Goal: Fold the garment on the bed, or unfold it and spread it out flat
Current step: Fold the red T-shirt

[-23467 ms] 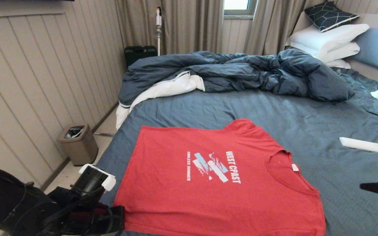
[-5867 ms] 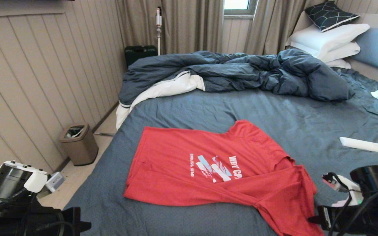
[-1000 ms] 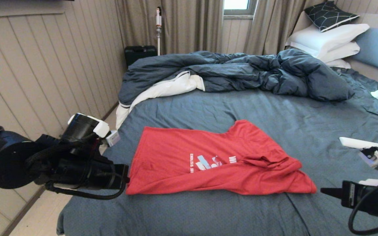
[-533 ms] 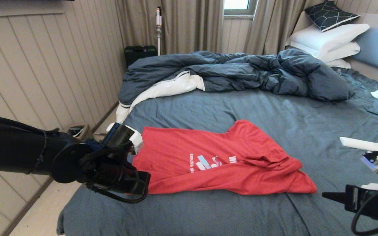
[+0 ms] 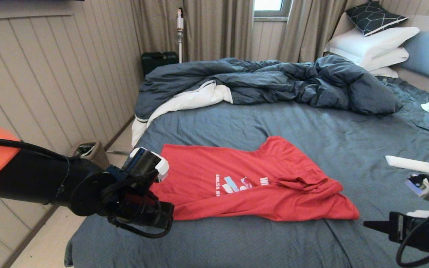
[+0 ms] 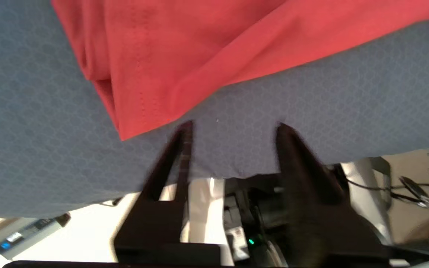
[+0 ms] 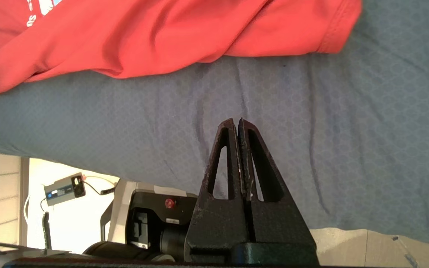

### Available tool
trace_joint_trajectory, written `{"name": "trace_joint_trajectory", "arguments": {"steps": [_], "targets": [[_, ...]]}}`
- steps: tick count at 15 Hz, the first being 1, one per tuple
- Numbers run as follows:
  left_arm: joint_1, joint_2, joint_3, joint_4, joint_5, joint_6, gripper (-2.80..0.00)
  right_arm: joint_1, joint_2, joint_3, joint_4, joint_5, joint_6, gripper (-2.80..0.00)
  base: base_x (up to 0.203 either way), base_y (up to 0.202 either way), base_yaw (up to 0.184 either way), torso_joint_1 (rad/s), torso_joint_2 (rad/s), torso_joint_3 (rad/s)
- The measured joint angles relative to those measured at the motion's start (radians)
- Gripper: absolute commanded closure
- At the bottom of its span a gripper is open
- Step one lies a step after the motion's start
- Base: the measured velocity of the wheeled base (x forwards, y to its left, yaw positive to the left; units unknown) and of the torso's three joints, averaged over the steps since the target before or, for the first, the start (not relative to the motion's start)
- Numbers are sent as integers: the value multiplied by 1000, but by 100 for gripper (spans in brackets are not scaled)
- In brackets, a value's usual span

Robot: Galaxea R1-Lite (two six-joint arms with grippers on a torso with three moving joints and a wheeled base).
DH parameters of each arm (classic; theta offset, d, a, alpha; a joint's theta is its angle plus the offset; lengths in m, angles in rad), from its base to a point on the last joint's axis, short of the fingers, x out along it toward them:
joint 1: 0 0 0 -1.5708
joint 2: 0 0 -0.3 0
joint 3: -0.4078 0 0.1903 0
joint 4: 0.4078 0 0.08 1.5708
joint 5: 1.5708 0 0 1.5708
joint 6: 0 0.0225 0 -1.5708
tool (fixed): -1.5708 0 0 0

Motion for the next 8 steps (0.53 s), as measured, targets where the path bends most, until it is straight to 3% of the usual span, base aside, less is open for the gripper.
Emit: {"name": "trace_joint_trajectory", "arguments": {"steps": [4,8], "targets": [[-34,-6,47,-77,72,5,-280,-1,11,0,0,11,-2,0,0,0,0,0,0,0],[-51,-17,77,-86,112,22,-280,-1,20,-2,0,14,-2,0,0,0,0,0,0,0]]}}
